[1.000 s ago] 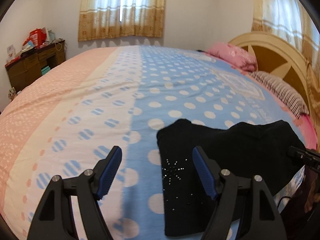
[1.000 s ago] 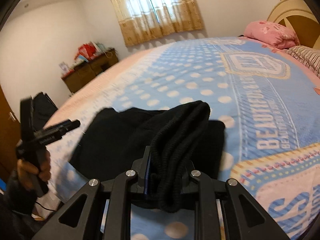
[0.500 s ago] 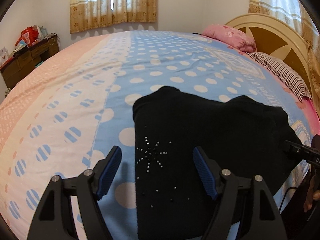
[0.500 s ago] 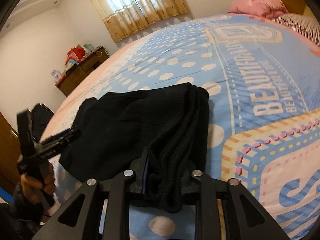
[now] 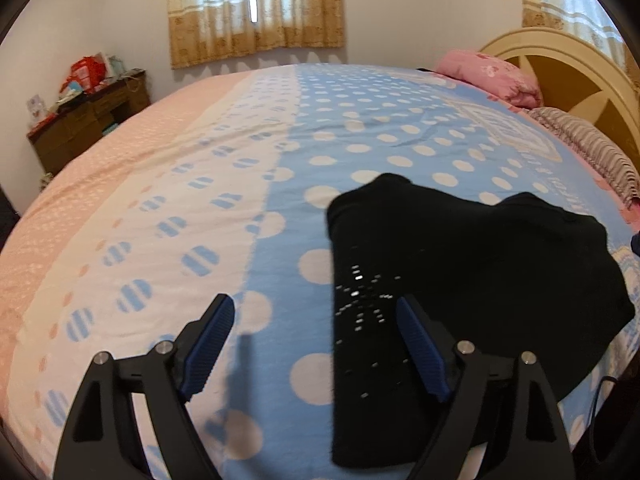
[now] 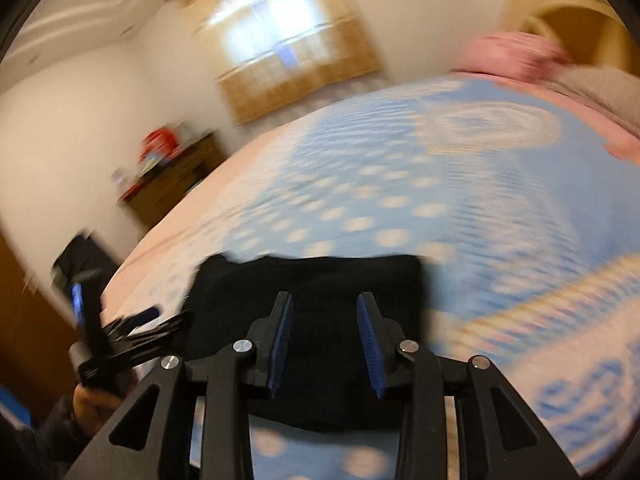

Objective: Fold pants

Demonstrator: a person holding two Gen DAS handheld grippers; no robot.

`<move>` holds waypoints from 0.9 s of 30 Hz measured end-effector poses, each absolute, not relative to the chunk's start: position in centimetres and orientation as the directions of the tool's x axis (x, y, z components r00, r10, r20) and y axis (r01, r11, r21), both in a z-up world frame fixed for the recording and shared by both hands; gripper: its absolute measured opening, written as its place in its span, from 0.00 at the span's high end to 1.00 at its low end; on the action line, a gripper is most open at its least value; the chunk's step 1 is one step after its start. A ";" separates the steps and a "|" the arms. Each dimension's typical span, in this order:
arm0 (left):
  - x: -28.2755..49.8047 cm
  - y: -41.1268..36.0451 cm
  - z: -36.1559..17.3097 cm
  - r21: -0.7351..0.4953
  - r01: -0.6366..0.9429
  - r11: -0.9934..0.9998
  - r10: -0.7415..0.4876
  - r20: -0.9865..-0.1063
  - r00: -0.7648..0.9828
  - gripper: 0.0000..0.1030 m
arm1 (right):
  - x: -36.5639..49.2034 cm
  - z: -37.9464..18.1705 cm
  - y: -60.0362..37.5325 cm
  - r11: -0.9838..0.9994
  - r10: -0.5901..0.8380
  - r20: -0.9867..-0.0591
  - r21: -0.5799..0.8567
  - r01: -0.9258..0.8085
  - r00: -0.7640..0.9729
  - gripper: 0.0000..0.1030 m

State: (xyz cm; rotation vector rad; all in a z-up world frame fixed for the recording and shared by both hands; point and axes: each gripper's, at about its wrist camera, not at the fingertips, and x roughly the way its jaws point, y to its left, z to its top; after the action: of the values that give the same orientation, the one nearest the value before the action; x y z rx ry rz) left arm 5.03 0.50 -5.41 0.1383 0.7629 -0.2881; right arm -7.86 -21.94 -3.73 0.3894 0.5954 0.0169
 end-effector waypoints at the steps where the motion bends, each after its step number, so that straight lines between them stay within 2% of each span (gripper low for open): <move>1: 4.9 0.7 -5.3 0.018 0.297 0.955 -0.201 -0.697 0.689 0.17 | -6.4 -3.7 -20.5 0.934 0.164 -0.545 0.355 0.049 0.822 0.66; 9: 4.5 2.0 -6.3 -0.004 0.257 0.966 -0.181 -0.722 0.667 0.16 | 6.0 -6.4 -10.2 0.910 0.401 -0.605 0.347 -0.226 0.688 0.66; 14: 4.3 2.9 -7.2 -0.063 0.239 0.969 -0.207 -0.734 0.647 0.16 | 11.9 -9.7 -5.6 0.916 0.398 -0.731 0.279 -0.289 0.554 0.66; 17: 4.1 2.9 -7.2 -0.056 0.240 0.969 -0.205 -0.726 0.656 0.16 | 13.4 -9.6 -5.3 0.912 0.407 -0.729 0.296 -0.284 0.550 0.66; 24: 4.0 2.7 -7.1 -0.042 0.247 0.968 -0.199 -0.731 0.653 0.15 | 12.9 -8.9 -8.4 0.836 0.531 -0.617 0.495 -0.238 0.581 0.66; 27: 4.1 3.1 -6.6 -0.051 0.246 0.968 -0.203 -0.735 0.647 0.15 | 8.9 -5.3 -10.8 0.803 0.545 -0.485 0.535 -0.261 0.684 0.66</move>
State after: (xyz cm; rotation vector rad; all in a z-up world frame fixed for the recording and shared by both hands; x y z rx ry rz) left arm 4.07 3.12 -6.59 0.0551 0.8291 -0.2558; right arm 8.90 -10.76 -5.35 0.4507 0.6783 0.4695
